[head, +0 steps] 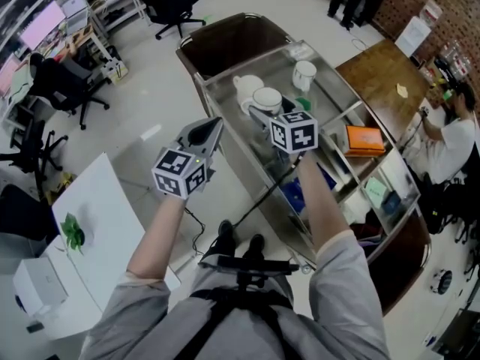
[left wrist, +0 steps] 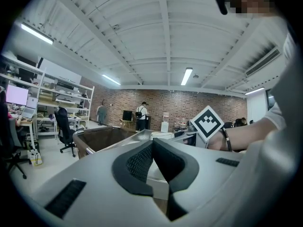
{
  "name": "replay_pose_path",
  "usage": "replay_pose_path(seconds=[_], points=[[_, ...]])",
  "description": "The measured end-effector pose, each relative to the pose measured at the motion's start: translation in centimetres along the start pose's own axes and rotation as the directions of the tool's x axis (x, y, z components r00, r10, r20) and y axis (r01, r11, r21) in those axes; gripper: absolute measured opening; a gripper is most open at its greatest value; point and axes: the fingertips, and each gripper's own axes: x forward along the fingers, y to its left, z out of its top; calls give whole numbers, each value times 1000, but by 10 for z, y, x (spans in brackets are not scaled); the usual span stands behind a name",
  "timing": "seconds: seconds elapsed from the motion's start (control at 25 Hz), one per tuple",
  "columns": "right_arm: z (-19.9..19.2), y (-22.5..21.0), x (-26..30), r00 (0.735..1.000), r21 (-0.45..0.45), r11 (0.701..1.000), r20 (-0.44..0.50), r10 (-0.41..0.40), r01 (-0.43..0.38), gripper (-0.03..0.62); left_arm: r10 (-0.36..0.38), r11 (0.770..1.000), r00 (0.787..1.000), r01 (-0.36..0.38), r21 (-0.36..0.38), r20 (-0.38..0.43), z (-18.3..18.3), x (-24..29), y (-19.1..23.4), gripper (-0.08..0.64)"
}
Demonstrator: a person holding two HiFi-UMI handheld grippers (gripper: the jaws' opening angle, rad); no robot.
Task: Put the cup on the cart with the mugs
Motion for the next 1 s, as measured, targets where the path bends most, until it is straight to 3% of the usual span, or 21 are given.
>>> replay_pose_path(seconds=[0.48,1.0], points=[[-27,8,26,991,3,999,-132,33,-33,397,31,999,1000,-31,-16,0,-6,-12,16,2],[-45,9,41,976,-49,999,-217,4,-15,397,54,998,999,-54,-24,-9,-14,-22,26,2]])
